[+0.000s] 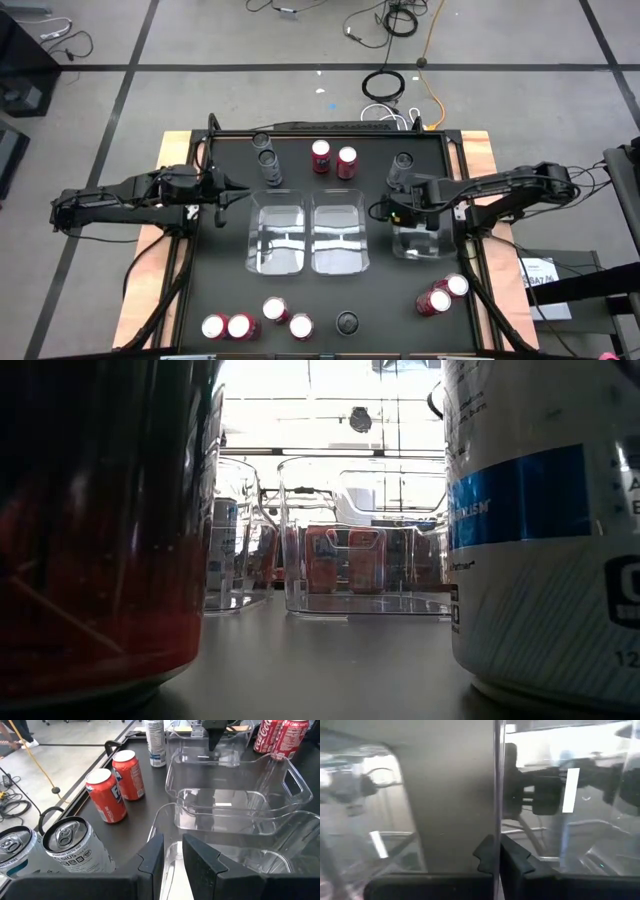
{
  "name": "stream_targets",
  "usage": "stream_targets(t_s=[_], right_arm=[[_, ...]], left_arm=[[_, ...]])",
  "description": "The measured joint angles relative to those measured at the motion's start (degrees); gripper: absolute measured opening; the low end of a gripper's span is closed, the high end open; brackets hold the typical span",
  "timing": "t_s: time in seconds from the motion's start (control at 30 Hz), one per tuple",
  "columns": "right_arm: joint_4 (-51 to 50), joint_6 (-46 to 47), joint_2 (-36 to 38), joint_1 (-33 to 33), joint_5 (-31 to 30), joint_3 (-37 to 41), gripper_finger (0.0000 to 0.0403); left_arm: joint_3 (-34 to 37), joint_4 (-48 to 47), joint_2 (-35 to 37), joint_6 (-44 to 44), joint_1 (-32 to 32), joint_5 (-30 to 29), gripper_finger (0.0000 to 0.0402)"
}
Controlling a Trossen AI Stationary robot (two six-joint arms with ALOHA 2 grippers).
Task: Sort soda cans
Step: Move the transparent bins to the center of the table
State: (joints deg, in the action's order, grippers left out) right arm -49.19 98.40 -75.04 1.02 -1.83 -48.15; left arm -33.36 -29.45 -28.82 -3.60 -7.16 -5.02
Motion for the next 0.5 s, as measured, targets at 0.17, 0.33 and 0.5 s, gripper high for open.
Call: stream_targets(t_s=[0.17, 0.33, 0.5], right_arm=[[-0.11, 3.41, -0.83, 2.34, -0.98, -3.71, 0.0001], [-3.94, 4.23, -8.18, 5.03, -0.85, -10.96, 0.0001], [-10.11, 2.29, -18.19, 6.32, -0.73, -21.01, 0.0]], left_arm=[[0.0, 0.0, -0.02, -0.04, 0.0, 0.0, 0.0082], [0.0, 0.0, -0.02, -0.17, 0.0, 0.0, 0.0082], [0.0, 0.0, -0.01, -0.17, 0.0, 0.0, 0.0082]])
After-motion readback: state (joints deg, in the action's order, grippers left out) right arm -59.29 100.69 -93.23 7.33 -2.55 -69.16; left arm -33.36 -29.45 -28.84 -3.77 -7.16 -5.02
